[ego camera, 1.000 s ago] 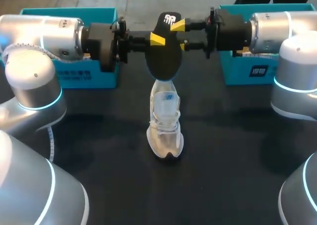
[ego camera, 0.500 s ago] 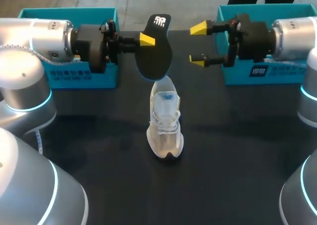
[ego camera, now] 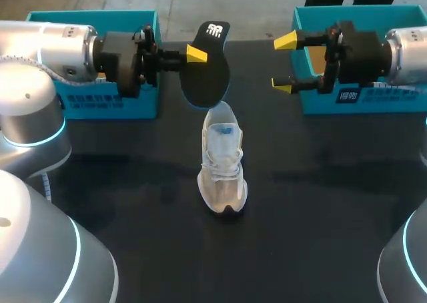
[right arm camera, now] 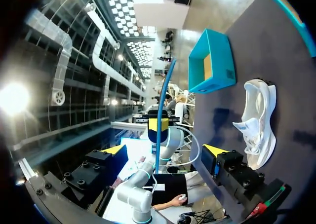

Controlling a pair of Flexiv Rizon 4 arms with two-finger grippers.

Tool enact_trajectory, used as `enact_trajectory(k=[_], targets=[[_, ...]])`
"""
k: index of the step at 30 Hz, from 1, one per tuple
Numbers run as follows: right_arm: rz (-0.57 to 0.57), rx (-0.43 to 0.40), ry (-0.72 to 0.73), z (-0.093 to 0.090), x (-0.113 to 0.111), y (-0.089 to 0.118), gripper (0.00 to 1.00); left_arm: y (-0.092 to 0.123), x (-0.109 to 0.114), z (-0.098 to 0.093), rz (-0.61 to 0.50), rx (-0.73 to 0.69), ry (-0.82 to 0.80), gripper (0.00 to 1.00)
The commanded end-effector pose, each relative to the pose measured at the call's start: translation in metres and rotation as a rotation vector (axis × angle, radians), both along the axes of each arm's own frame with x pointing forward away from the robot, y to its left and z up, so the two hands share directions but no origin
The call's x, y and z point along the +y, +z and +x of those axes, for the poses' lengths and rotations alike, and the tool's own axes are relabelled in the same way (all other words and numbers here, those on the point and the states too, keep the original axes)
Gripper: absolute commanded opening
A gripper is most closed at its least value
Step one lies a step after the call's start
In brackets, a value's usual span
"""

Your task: Take the shoe out of the shoebox, open the shoe tongue, remove and reinsert the insole, then place the shoe into the shoebox

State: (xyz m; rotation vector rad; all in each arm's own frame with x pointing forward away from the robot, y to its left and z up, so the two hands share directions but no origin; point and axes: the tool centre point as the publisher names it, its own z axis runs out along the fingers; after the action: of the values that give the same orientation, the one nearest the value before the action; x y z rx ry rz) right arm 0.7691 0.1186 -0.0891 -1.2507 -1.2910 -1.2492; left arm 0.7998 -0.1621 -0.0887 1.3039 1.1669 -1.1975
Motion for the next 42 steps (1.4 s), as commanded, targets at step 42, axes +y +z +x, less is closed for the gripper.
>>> enact_trajectory(k=[42], targets=[[-0.001,0.000,0.000,0.001,0.001,-0.001,1.00,-0.007,0.011,-0.016,-0.084,1.949,-0.027,0.00]])
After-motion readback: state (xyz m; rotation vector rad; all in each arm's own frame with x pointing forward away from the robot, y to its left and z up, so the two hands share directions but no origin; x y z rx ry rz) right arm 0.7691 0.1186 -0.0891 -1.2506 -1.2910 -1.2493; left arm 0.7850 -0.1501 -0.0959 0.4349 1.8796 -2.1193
